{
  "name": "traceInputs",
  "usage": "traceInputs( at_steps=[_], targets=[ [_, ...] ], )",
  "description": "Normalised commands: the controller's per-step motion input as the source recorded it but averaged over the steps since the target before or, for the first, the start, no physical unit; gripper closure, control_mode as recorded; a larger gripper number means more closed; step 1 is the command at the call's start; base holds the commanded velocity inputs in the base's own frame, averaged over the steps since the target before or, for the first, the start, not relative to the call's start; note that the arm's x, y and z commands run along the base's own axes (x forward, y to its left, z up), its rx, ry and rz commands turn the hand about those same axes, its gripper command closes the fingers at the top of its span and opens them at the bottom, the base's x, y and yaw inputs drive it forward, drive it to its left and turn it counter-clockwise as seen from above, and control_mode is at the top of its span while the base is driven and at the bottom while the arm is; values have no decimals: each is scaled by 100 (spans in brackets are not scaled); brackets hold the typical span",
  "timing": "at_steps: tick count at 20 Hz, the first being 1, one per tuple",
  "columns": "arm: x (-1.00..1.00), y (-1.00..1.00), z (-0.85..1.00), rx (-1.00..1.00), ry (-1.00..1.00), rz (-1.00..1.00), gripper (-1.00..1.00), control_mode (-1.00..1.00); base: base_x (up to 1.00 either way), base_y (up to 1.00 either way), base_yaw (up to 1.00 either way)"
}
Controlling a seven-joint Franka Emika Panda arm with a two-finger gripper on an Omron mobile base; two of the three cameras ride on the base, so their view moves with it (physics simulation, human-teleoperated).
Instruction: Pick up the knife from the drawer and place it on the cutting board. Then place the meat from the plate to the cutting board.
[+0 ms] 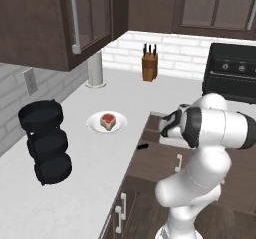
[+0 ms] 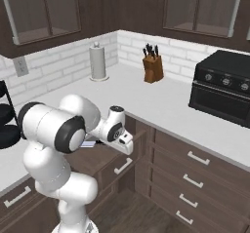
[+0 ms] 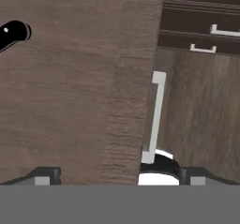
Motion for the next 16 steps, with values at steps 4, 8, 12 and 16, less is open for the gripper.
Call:
traceInputs(
  at_steps=[4,8,12,16],
  targets=[
    [26,0,-31,0,3,0,-100,-100,0,0,0],
    [17,0,-28,0,0,0,-100,-100,0,0,0],
    [3,-2,-31,0,0,0,-100,-100,0,0,0],
    [-6,-24,-28,0,1,0,-100,-100,0,0,0]
  ],
)
